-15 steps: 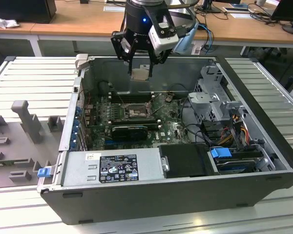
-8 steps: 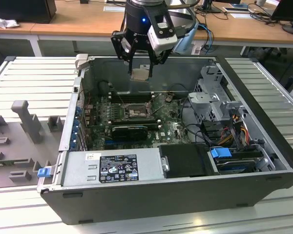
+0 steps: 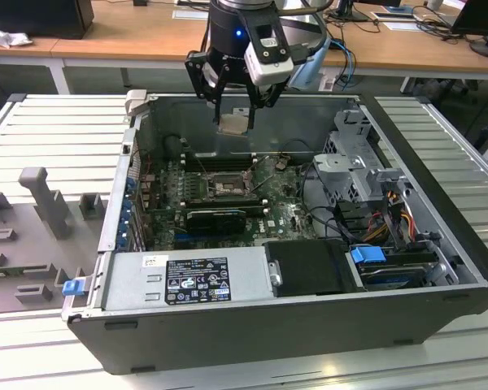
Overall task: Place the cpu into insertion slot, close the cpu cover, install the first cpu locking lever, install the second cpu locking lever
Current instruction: 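Place the cpu into insertion slot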
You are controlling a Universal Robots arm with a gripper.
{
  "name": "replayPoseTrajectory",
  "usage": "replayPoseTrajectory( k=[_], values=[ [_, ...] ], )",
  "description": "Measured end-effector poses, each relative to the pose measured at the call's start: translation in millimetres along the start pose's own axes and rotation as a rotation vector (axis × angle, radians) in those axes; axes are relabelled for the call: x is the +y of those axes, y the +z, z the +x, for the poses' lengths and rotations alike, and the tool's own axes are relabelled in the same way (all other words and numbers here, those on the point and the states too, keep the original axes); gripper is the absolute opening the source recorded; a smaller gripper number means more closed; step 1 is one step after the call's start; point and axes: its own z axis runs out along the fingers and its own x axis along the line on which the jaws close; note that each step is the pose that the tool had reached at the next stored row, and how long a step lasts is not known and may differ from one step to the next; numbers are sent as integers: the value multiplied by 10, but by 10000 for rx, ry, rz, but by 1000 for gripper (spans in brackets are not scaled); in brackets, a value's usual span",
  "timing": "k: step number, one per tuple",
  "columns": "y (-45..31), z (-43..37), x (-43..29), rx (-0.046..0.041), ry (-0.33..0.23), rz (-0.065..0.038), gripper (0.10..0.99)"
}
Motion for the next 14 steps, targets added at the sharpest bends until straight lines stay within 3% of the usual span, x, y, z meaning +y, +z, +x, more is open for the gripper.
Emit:
replayPoseTrajectory(
  k=[14],
  values=[
    [0, 0, 0, -40, 444, -8, 529]
  ],
)
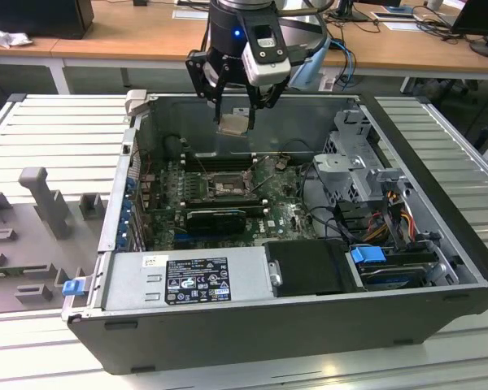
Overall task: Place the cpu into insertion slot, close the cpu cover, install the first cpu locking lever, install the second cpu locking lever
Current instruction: 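Place the cpu into insertion slot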
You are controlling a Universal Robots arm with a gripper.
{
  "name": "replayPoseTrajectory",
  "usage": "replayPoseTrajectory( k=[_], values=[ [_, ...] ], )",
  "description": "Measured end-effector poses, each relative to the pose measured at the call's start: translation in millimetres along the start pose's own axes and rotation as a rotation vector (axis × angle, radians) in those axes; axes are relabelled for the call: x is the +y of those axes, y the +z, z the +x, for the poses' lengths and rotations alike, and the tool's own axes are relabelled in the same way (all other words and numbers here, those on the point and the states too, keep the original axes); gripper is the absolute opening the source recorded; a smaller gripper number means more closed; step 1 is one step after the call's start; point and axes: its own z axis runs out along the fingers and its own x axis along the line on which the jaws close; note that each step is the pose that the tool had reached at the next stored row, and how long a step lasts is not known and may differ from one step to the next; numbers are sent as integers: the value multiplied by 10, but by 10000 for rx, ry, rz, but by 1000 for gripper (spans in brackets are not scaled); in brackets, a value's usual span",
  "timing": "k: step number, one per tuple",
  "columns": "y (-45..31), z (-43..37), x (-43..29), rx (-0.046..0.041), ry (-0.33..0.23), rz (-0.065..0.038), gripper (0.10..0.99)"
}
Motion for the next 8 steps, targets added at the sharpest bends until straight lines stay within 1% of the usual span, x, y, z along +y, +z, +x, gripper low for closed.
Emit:
replayPoseTrajectory(
  k=[8],
  values=[
    [0, 0, 0, -22, 243, -5, 529]
  ],
)
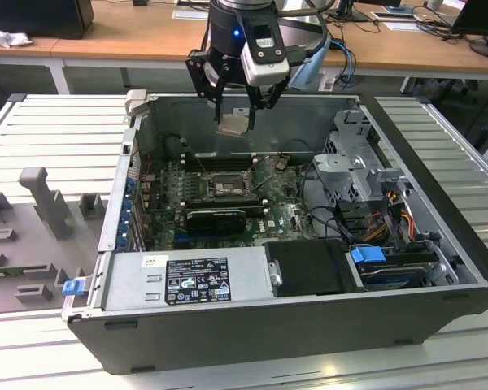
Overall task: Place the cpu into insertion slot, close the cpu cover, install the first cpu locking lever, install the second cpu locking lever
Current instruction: 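Place the cpu into insertion slot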
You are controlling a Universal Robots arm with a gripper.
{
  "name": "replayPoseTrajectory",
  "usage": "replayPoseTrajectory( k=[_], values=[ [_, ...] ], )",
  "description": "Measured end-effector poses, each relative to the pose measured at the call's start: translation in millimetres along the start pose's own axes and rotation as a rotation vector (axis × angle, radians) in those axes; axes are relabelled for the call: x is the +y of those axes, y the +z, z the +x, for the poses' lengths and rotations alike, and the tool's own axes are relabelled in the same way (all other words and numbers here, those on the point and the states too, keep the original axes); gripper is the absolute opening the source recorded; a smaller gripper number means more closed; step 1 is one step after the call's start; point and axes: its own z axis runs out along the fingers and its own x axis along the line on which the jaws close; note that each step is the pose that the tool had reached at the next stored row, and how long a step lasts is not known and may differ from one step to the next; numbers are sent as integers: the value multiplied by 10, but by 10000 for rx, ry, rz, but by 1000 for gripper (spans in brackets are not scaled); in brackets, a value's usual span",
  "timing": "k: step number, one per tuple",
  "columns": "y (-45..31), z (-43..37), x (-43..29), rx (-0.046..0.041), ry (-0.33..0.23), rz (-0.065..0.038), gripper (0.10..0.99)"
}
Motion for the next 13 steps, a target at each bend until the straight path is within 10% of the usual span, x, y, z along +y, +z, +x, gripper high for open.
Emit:
replayPoseTrajectory(
  k=[13],
  values=[
    [1, 0, 0, -33, 369, -8, 529]
  ],
)
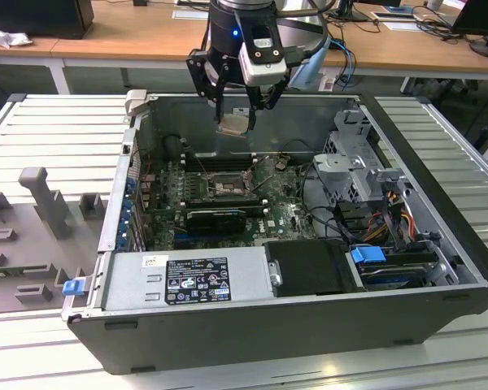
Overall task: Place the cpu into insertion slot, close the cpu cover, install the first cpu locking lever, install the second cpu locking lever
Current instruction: 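Place the cpu into insertion slot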
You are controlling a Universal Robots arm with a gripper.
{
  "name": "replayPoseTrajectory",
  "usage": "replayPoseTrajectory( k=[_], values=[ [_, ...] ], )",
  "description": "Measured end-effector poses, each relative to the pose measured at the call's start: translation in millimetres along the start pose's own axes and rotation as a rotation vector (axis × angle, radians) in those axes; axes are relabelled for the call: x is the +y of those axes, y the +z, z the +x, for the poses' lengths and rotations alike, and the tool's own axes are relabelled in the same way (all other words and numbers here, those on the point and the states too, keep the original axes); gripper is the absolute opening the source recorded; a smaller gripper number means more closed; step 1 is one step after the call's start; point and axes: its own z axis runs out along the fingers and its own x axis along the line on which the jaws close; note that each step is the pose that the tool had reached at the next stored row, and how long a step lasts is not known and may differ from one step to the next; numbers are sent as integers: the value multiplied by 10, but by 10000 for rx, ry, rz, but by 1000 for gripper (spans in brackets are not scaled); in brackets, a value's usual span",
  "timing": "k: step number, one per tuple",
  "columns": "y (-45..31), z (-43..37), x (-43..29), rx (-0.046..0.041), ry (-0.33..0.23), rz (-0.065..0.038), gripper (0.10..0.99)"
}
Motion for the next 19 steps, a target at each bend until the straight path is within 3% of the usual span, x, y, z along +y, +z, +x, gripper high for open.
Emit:
replayPoseTrajectory(
  k=[19],
  values=[
    [0, 0, 0, -71, 795, -15, 529]
  ],
)
